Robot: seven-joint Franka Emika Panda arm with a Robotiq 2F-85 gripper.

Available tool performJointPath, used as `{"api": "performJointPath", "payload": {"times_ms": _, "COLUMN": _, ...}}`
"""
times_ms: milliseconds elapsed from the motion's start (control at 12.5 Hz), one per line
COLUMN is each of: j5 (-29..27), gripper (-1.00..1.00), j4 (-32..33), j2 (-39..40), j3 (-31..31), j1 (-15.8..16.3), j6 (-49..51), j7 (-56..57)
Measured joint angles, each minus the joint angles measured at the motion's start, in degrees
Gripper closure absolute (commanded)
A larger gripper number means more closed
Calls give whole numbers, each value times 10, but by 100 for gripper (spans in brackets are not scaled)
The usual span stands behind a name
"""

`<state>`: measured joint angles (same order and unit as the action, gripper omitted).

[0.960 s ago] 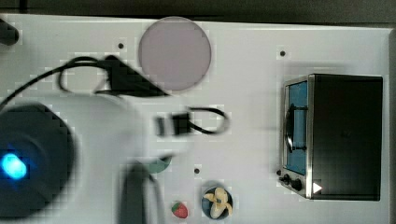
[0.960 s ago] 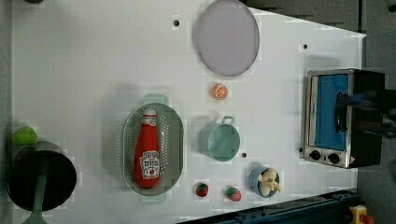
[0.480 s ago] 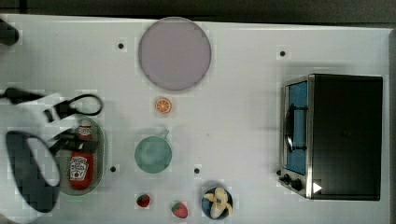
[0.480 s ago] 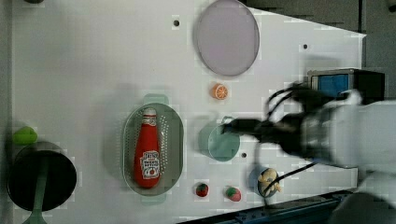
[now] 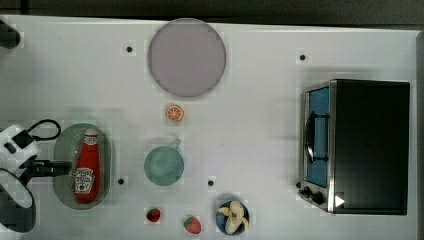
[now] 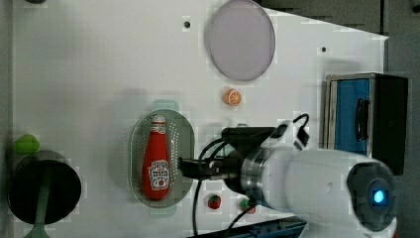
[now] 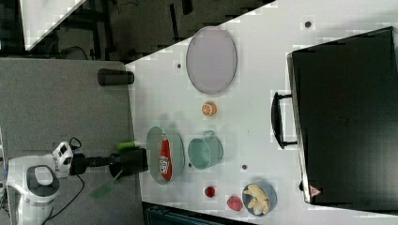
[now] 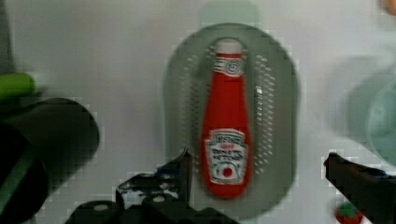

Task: Pick ketchup from strainer and place it on the table

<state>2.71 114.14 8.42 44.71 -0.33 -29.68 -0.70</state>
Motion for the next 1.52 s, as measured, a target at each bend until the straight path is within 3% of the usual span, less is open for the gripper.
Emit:
{"api": "performJointPath", "payload": {"times_ms": 240, "j5": 52, "gripper": -100, "j4": 35, "j2": 40, "j3": 3, "j1": 6, "j6": -94, "j7": -1}}
{"api": "performJointPath", "payload": {"times_ms": 640, "j5": 123, "gripper": -100, "j4": 85, "j2": 175, "j3": -14, "j1": 1, "j6": -191, "j7": -52}}
{"api": "performJointPath", "payload": {"times_ms": 1040, "j5": 253, "gripper": -100, "j4": 93, "j2": 265, "j3": -41, "j1": 11, "j6": -253, "j7": -138}}
{"api": "performJointPath", "payload": {"times_ms": 1200, "j5": 264, "gripper": -100, "j4": 93, "j2": 284, "j3": -55, "j1": 24, "j6": -285, "j7": -164}}
{"api": "performJointPath", "payload": {"times_ms": 1280, "j5": 266, "gripper": -91, "j4": 93, "j2": 290, "j3": -54, "j1": 25, "j6": -286, "j7": -173}}
{"api": "performJointPath", "payload": {"times_ms": 1520, "j5": 273, "gripper": -20, "j4": 85, "j2": 291, "j3": -57, "j1": 29, "j6": -287, "j7": -193}}
